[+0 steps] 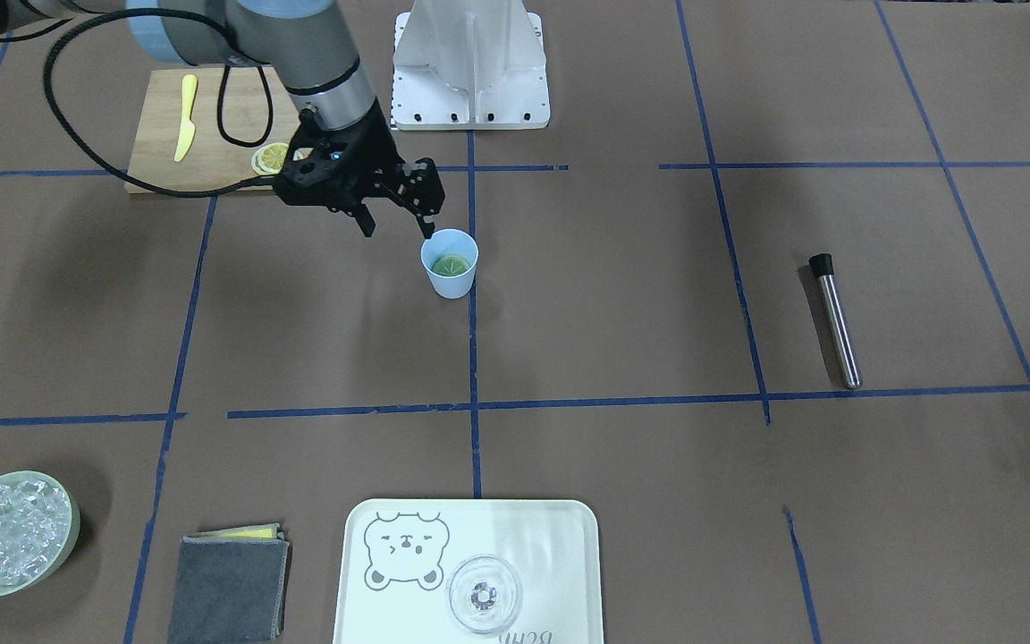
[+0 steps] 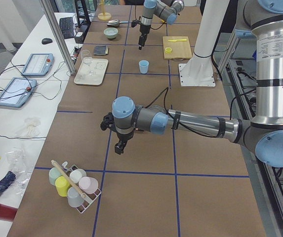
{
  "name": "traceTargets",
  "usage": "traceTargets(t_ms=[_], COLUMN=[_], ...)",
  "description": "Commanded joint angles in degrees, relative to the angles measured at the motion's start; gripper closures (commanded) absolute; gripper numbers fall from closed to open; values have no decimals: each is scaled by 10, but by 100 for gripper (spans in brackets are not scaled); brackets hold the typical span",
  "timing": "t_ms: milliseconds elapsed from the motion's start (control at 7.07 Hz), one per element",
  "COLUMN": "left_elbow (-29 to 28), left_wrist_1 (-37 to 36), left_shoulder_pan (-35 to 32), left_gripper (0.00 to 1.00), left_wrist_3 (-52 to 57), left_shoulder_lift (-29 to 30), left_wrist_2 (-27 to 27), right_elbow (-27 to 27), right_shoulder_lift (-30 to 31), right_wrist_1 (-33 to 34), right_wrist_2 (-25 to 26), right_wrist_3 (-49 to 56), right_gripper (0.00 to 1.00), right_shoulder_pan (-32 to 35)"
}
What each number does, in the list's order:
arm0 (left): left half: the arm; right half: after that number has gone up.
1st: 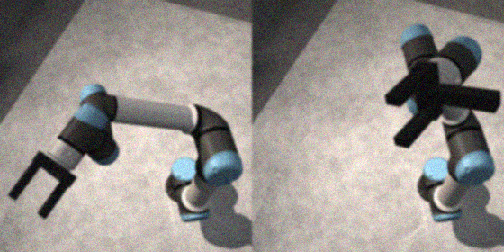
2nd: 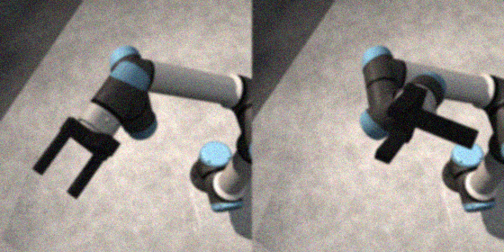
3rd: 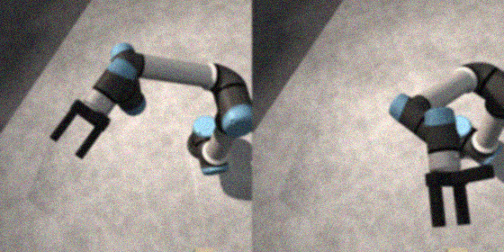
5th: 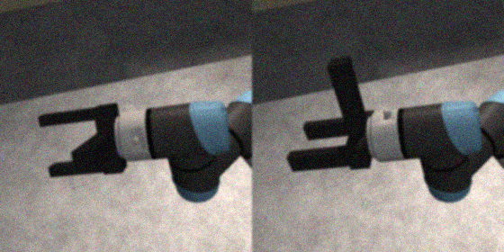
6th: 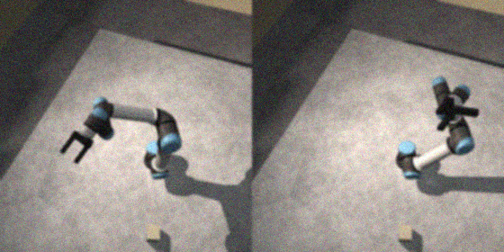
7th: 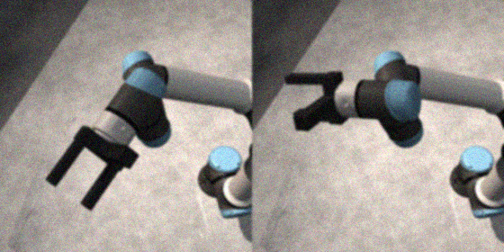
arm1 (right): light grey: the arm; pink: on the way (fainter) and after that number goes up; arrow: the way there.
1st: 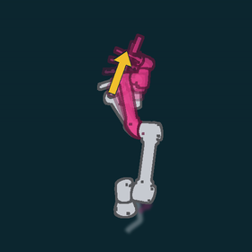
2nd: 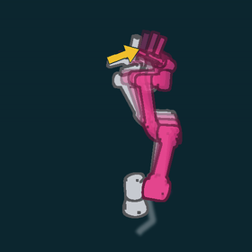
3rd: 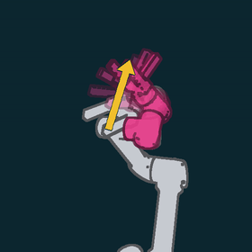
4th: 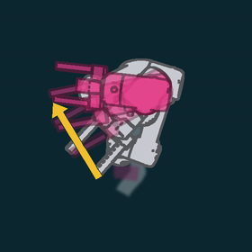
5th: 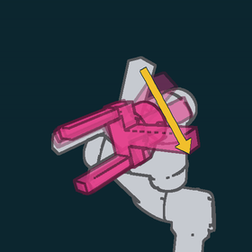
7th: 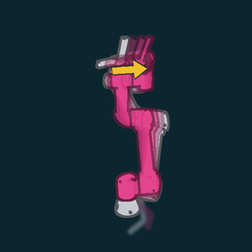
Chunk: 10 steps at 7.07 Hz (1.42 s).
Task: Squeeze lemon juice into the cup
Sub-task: 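Withdraw the right gripper from the cup while the left arm reaches for the rod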
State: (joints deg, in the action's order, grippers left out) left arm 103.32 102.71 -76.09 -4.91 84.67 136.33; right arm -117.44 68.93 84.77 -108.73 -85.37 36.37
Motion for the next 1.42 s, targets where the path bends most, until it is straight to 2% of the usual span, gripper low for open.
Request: traceTargets(t_ms=[0,142,283,566,708,849,1132,1274], left_elbow=[-29,-55,-78,-125,-133,-147,-178,-194], left_wrist_1=[60,59,57,57,57,60,60,60], left_shoulder_pan=[78,118,132,160,189,200,212,216], left_gripper=[3,3,4,8,8,8,8,12], left_wrist_3=[-190,-228,-251,-289,-305,-309,-304,-302], left_shoulder_lift=[45,71,110,148,156,164,183,197], left_wrist_2=[-5,-6,-33,-65,-102,-112,-113,-113], right_elbow=[-38,-40,-39,-35,-34,-32,-30,-30], right_shoulder_lift=[115,145,168,197,201,201,201,201], right_wrist_1=[-5,-5,-5,-5,-5,-5,-6,-6], right_wrist_2=[-46,-54,-70,-93,-93,-93,-93,-93], right_wrist_3=[87,153,198,264,268,268,268,267], right_gripper=[8,8,8,8,8,8,8,7], right_shoulder_pan=[68,97,120,155,156,156,156,156])
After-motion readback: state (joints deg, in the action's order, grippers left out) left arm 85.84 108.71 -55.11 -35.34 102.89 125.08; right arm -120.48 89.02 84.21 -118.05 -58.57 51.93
